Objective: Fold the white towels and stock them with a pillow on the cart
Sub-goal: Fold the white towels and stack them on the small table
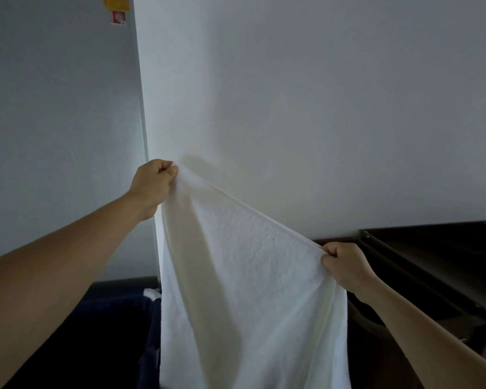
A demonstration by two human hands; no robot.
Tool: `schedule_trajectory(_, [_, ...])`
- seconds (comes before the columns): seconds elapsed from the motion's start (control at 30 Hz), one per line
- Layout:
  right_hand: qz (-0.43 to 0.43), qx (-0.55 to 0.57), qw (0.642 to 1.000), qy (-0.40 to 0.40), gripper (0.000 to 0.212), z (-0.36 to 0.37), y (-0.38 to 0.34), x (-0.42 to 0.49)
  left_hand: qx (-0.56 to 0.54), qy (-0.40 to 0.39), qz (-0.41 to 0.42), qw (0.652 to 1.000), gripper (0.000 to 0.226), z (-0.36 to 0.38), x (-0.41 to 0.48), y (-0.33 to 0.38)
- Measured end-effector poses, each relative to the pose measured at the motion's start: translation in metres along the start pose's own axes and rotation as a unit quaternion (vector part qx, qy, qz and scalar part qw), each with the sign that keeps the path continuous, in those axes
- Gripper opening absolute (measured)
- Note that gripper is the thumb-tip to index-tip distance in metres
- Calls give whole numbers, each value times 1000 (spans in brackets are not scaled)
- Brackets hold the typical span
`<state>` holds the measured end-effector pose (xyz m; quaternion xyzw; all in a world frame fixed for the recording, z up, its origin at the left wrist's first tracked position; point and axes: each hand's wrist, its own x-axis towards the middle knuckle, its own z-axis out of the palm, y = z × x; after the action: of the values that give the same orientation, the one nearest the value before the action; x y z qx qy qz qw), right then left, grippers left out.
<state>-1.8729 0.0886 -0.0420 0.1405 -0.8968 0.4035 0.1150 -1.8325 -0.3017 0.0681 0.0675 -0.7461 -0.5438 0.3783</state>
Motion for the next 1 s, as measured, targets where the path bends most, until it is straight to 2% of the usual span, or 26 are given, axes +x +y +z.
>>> schedule_trajectory(0.13, [-44, -93, 993, -59, 40, 5, 3, -3, -68, -15, 21, 997, 14, -9, 0, 8])
schedule_trajectory(0.2, [-44, -167, 980, -95, 38, 7, 12, -6, -79, -5, 33, 996, 15, -15, -1, 12])
schedule_trajectory(0.27, [-22, -195, 975, -108, 37, 7, 23, -9, -77, 14, 38, 996, 15, -25, 0, 11])
schedule_trajectory(0.4, [3, -97, 992, -77, 23, -2, 31, -13, -36, 19, 40, 998, 17, -45, -2, -1])
schedule_trajectory(0.5, [-12, -26, 995, -100, 15, -9, 28, -14, -13, 37, 31, 999, 13, -54, -1, -15])
schedule_trajectory(0.67, [-26, 56, 989, -135, 38, -16, 32, -12, 4, 69, 14, 998, 16, -62, -1, -42])
schedule_trajectory(0.73, [-16, 46, 991, -122, 38, -17, 36, -9, 19, 64, 3, 998, 19, -64, 0, -52])
schedule_trajectory(0.87, [-40, -52, 994, -88, 17, -17, 42, 3, 37, 57, -1, 998, 19, -69, 2, -70])
schedule_trajectory(1.0, [-26, -41, 997, -67, 9, -22, 44, 12, 34, 58, 7, 998, 18, -72, 4, -80])
